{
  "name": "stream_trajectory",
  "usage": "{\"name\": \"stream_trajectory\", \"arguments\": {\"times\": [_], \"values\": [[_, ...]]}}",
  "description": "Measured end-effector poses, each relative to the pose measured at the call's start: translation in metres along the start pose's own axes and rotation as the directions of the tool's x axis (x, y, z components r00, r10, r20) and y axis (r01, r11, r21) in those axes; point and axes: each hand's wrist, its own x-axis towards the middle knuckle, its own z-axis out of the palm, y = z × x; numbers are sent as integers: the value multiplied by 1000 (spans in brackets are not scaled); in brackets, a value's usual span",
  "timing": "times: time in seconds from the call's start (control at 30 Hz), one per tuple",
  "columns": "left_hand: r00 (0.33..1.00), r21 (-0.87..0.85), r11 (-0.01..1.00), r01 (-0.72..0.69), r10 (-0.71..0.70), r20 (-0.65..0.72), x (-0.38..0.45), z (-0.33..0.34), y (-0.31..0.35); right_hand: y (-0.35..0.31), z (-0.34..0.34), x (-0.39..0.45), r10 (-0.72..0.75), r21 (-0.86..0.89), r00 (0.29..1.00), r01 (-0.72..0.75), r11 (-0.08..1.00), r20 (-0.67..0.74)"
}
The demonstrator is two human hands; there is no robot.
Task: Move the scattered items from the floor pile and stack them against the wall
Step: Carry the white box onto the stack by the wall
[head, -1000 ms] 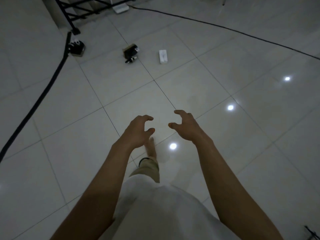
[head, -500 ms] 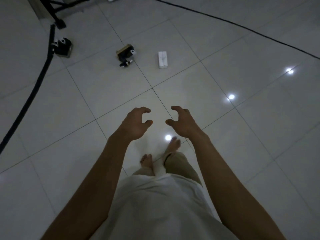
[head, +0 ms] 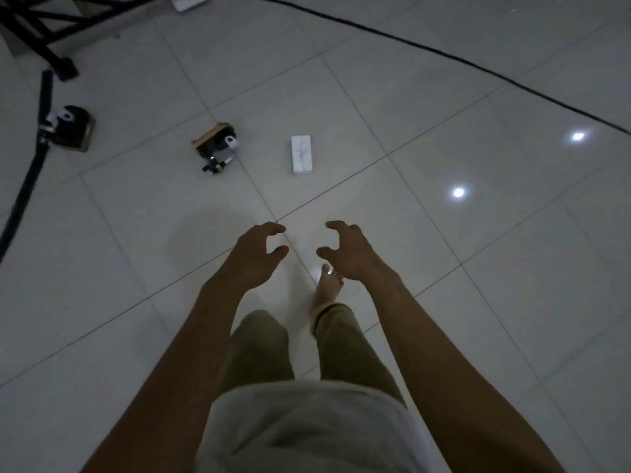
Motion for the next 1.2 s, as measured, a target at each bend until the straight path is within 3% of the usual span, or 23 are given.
{"name": "stream_trajectory", "arguments": {"times": [0.13, 0.27, 0.53, 0.63, 0.73, 0.83, 0.93, 1.0, 1.1, 1.2], "values": [[1000, -15, 1000, -1, 1, 12, 81, 4, 2, 1, -25, 86, 11, -70, 999, -9, 997, 33], [993, 82, 997, -9, 0, 119, 180, 26, -26, 15, -19, 191, -3, -178, 998, 14, 984, 65], [967, 345, 936, -73, -18, 254, 390, 112, -163, 109, 43, 431, -14, -464, 1000, 22, 886, 22], [944, 481, 861, -165, -4, 330, 454, 148, -211, 140, 80, 505, -40, -556, 999, 29, 831, -8], [940, 672, 696, -253, 13, 341, 517, 174, -254, 172, 119, 567, -135, -740, 991, 76, 669, -20], [966, 887, 384, -258, 76, 249, 566, 189, -295, 199, 144, 615, -268, -853, 963, 113, 509, -32], [956, 954, 140, -267, 160, 244, 596, 187, -325, 219, 158, 643, -392, -890, 920, 155, 428, -29], [936, 957, 30, -287, 220, 274, 610, 174, -332, 227, 161, 653, -456, -919, 890, 182, 349, 3], [954, 973, 62, -220, 222, 202, 628, 142, -322, 220, 151, 663, -509, -942, 861, 169, 291, -3], [985, 960, 261, -102, 164, 60, 634, 124, -302, 201, 143, 667, -470, -925, 877, 96, 368, -96]]}}
